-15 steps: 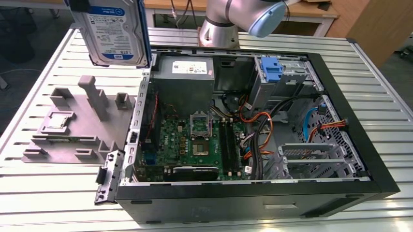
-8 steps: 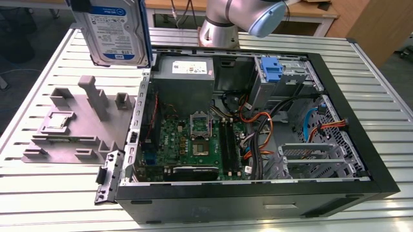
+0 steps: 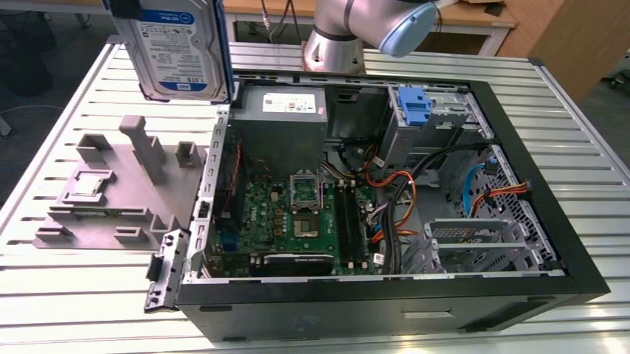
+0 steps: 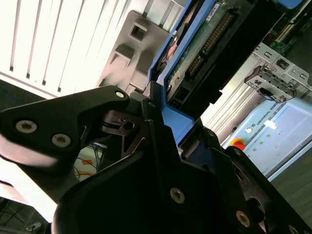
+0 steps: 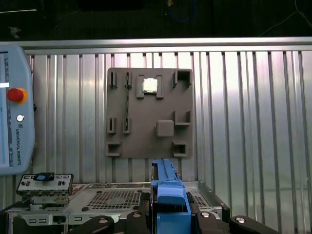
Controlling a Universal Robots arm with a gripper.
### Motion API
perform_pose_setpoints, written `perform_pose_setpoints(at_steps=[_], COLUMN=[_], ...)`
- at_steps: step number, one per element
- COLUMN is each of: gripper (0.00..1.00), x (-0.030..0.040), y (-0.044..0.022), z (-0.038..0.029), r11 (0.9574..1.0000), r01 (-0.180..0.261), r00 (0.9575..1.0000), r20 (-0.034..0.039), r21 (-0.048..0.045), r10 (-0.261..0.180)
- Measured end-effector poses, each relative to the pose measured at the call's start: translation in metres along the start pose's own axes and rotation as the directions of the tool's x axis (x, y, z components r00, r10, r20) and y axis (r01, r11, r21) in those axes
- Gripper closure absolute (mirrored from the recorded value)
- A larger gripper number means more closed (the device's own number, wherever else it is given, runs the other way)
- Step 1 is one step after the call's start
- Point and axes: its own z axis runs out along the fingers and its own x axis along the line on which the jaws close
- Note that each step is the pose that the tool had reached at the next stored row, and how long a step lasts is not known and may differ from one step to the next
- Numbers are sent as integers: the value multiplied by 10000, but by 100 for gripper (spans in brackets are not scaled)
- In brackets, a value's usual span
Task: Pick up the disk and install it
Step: 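Pick up the disk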
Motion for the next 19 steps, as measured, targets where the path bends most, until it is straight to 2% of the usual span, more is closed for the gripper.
perform_pose_setpoints(at_steps=[19], gripper=[64], x=[-3], y=[-66], z=[-3], r11=[10000], r01=[0], r00=[10000], r20=[0], r21=[0], r10=[0])
